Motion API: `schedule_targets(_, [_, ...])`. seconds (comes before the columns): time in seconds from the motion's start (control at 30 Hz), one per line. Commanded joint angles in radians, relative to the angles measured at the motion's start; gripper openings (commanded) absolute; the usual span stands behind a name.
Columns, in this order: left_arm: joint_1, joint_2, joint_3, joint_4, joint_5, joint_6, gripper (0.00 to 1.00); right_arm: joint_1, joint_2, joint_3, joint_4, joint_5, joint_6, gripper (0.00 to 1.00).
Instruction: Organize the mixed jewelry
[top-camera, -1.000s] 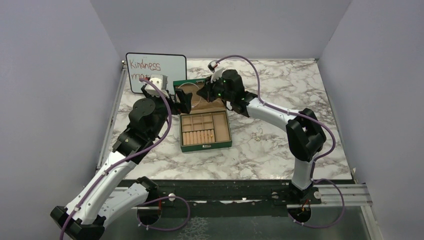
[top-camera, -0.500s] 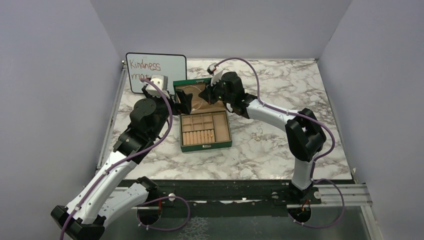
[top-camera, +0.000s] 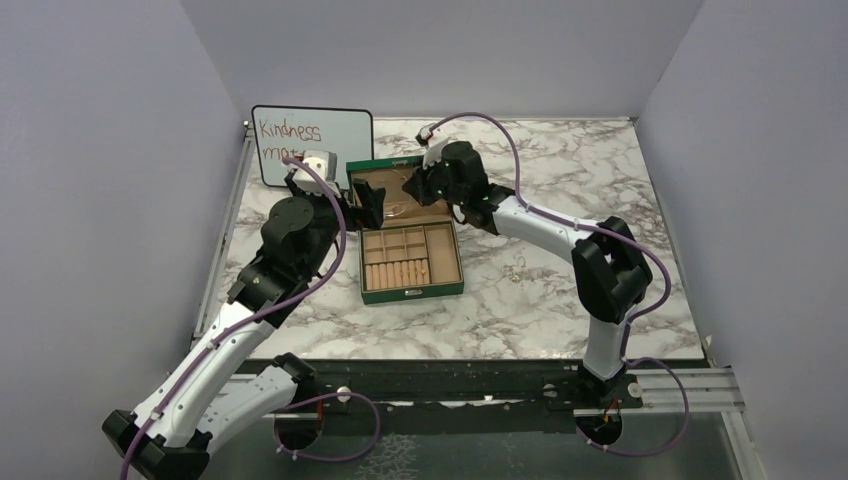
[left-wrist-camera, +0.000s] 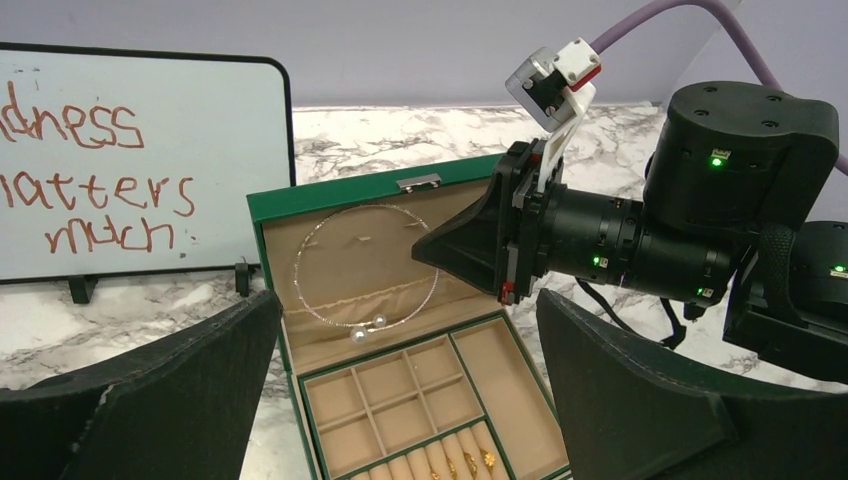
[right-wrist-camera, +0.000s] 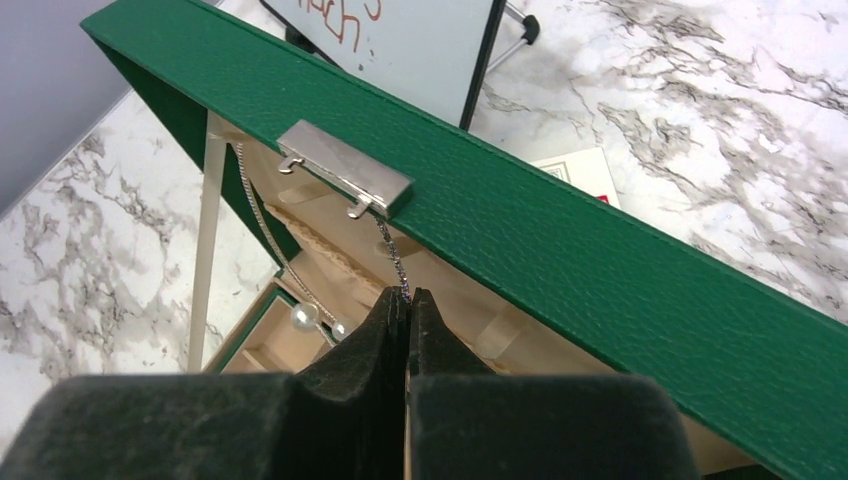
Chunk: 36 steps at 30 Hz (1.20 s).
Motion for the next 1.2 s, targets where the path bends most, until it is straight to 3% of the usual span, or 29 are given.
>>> schedule_targets(0.0, [0.002, -0.001, -0.013, 0.017, 0.004, -0.001, 0.99, 0.007, -0.014, 0.033, -0.050, 0.071, -0.013, 0.06])
schedule_targets(0.3, [0.002, 0.002, -0.015, 0.016, 0.012, -0.008, 0.99, 0.007, 0.012, 0.072, -0.111, 0.100, -0.022, 0.15])
schedule_targets(0.53, [0.002, 0.010, -0.016, 0.009, 0.017, -0.019, 0.99, 0.006, -0.012, 0.059, -0.104, 0.069, 0.029, 0.37])
schedule_targets(0.67, [0.002, 0.015, -0.020, 0.004, 0.017, -0.037, 0.99, 0.006, -0.054, 0.024, -0.098, 0.072, 0.101, 0.41])
schedule_targets(0.8, [0.002, 0.027, -0.024, -0.020, 0.015, -0.072, 0.99, 0.005, -0.122, -0.044, -0.096, 0.117, 0.250, 0.43])
schedule_targets(1.17, [0.002, 0.073, -0.079, -0.090, -0.046, -0.296, 0.99, 0.006, -0.178, -0.165, -0.299, 0.325, 0.951, 0.43])
